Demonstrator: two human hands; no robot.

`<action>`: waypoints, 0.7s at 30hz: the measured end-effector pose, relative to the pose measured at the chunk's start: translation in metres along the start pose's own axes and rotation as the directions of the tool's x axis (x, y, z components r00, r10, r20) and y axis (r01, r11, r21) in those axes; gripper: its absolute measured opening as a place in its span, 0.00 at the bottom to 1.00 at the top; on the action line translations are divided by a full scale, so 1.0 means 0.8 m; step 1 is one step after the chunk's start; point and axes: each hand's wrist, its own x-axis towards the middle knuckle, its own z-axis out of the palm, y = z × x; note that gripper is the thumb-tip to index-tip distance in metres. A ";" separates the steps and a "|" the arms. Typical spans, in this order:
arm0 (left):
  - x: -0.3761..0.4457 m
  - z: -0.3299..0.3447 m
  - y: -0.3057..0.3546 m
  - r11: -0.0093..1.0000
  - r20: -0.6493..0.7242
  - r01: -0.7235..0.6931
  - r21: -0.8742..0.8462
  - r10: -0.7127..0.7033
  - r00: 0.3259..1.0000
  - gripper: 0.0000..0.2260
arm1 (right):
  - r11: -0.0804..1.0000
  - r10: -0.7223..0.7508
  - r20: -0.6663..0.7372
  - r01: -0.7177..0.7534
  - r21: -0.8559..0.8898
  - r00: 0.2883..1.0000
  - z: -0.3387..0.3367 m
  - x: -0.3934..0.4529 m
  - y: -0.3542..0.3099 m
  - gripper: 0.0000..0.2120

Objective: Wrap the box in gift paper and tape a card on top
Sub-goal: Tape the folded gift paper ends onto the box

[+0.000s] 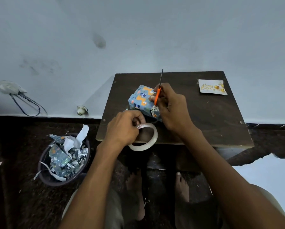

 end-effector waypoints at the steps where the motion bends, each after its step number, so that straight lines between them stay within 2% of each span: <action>1: -0.005 -0.004 -0.007 1.000 0.035 0.015 -0.005 -0.014 0.999 0.19 | 1.000 0.008 0.001 -0.008 0.000 1.000 0.001 0.000 0.000 0.09; 5: -0.025 -0.019 -0.041 0.996 0.077 0.037 -0.080 -0.031 0.997 0.22 | 0.999 0.035 -0.005 -0.035 0.029 0.999 -0.001 0.002 -0.003 0.09; 9: -0.035 -0.020 -0.040 0.997 0.142 0.008 -0.081 0.004 0.990 0.24 | 0.996 0.038 -0.020 -0.036 0.084 0.999 -0.002 0.002 -0.010 0.07; 15: -0.030 -0.007 -0.026 0.986 0.232 -0.061 -0.157 0.097 0.968 0.38 | 0.966 0.119 -0.026 -0.110 0.233 0.993 -0.003 0.006 -0.011 0.06; 17: -0.030 -0.008 -0.024 0.984 0.231 -0.069 -0.167 0.107 0.967 0.36 | 0.940 0.170 -0.009 -0.159 0.303 0.985 -0.004 0.008 -0.009 0.05; 21: -0.032 -0.015 -0.012 0.963 0.204 -0.018 -0.267 0.075 0.976 0.27 | 0.899 0.208 0.032 -0.204 0.388 0.978 -0.005 0.010 -0.005 0.05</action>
